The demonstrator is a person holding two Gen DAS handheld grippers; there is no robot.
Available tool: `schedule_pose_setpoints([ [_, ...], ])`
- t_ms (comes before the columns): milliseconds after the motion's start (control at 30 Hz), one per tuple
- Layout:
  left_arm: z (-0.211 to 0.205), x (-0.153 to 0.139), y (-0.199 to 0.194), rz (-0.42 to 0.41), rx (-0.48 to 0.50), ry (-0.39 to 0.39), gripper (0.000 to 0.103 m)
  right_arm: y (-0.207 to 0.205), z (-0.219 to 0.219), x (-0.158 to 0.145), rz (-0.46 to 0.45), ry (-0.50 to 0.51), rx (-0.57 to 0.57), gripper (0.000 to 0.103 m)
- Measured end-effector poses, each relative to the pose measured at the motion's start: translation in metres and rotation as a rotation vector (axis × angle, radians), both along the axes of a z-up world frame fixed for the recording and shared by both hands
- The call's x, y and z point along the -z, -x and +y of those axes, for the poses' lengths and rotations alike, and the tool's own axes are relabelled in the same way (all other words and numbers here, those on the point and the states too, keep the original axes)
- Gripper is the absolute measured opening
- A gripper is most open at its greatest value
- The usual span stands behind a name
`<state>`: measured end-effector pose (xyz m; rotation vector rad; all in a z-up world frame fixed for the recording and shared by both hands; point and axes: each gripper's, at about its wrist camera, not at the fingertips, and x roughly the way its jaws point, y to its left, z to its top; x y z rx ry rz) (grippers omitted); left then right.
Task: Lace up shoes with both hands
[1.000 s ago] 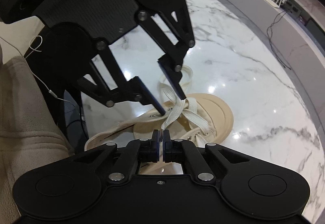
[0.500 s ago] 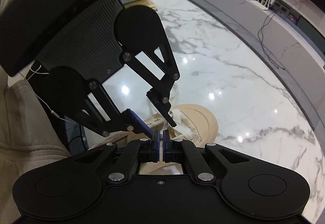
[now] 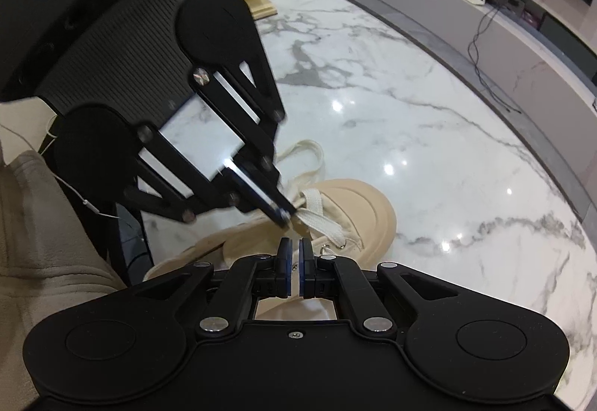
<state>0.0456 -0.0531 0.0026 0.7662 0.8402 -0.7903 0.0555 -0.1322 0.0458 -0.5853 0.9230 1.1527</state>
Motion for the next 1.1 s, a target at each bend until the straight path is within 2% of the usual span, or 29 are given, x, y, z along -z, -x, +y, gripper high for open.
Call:
schedule_pose_setpoints([
  [167, 0.005, -0.002, -0.005, 0.003, -0.048, -0.036, 0.002, 0.003, 0.0, 0.004, 0.013, 0.015, 0.009, 0.021],
  [200, 0.005, -0.003, -0.005, 0.005, -0.052, -0.04, 0.002, 0.005, 0.0, 0.005, 0.015, 0.016, 0.003, 0.021],
  [567, 0.002, -0.002, -0.003, 0.029, -0.05, -0.062, 0.002, 0.005, 0.007, 0.018, 0.019, 0.056, 0.014, 0.022],
  [633, 0.002, -0.001, -0.002, 0.036, -0.046, -0.069, 0.002, 0.002, 0.009, 0.02, 0.025, 0.059, 0.018, 0.02],
  [667, 0.001, 0.0, -0.002, 0.041, -0.045, -0.073, 0.002, 0.002, 0.009, 0.021, 0.024, 0.064, 0.024, 0.012],
  [700, 0.001, 0.0, -0.003, 0.045, -0.044, -0.078, 0.002, 0.001, 0.007, 0.022, 0.023, 0.069, 0.031, 0.01],
  [1100, -0.019, 0.013, -0.014, 0.107, -0.003, -0.119, 0.002, -0.009, -0.011, 0.029, 0.067, 0.023, 0.099, 0.009],
])
